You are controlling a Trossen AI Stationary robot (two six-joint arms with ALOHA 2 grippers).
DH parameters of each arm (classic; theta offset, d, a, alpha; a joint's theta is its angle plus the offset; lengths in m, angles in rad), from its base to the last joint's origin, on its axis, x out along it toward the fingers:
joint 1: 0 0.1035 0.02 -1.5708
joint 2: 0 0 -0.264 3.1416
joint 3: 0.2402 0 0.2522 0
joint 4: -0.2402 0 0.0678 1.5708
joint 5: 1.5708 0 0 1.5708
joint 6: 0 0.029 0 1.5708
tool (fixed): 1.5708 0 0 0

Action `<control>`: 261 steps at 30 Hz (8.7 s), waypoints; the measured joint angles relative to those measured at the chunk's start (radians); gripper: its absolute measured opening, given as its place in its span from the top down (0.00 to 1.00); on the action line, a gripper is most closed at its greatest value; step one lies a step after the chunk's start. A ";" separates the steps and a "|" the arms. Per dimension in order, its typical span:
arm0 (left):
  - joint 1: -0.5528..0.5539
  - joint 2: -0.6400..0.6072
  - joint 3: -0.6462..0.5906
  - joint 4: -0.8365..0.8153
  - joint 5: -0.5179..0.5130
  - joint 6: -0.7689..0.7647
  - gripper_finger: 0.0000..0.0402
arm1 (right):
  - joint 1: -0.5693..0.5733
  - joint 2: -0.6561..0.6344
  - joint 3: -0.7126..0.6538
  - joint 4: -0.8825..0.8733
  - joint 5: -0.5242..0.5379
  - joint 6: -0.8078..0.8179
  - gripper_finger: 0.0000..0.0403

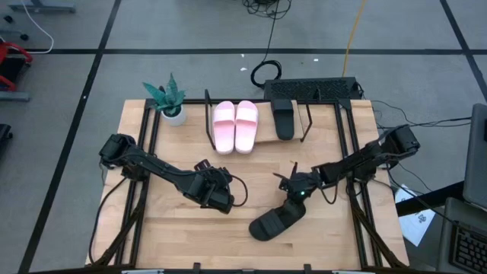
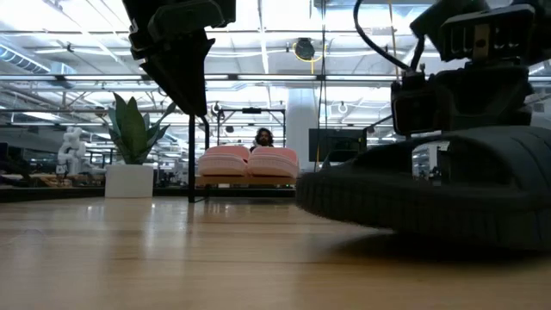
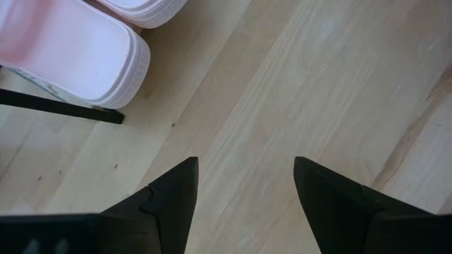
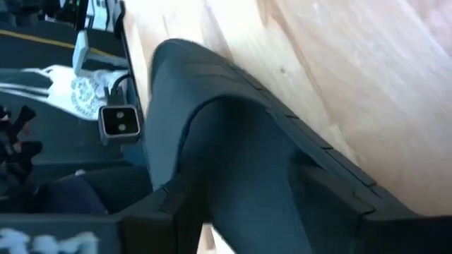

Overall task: Pick and place slides into the shelf
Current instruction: Put the black slide on the shelf

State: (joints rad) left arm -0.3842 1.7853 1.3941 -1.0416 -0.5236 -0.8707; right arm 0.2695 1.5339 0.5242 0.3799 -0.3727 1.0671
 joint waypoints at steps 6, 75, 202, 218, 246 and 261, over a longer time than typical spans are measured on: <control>-0.014 0.000 0.000 0.000 0.000 0.000 0.41 | -0.029 0.000 0.000 -0.017 -0.082 -0.034 0.49; -0.037 0.000 0.001 -0.002 -0.052 0.002 0.41 | 0.053 0.194 0.173 0.133 -0.052 0.090 0.57; -0.090 0.001 0.000 -0.002 -0.107 0.034 0.41 | 0.193 0.341 0.434 0.084 0.116 0.365 0.61; -0.090 0.001 0.000 0.000 -0.115 0.035 0.41 | 0.195 0.346 0.618 -0.248 0.131 0.296 0.61; -0.090 0.001 0.000 0.000 -0.132 0.030 0.41 | 0.217 0.449 0.635 -0.082 0.141 0.257 0.98; -0.080 -0.002 -0.001 -0.534 -0.122 -0.324 0.41 | 0.167 0.204 0.518 -0.415 0.361 0.090 0.99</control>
State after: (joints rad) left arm -0.4640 1.7836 1.3928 -1.5759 -0.6455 -1.1945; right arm 0.4361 1.7375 1.0419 -0.0355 -0.0115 1.1572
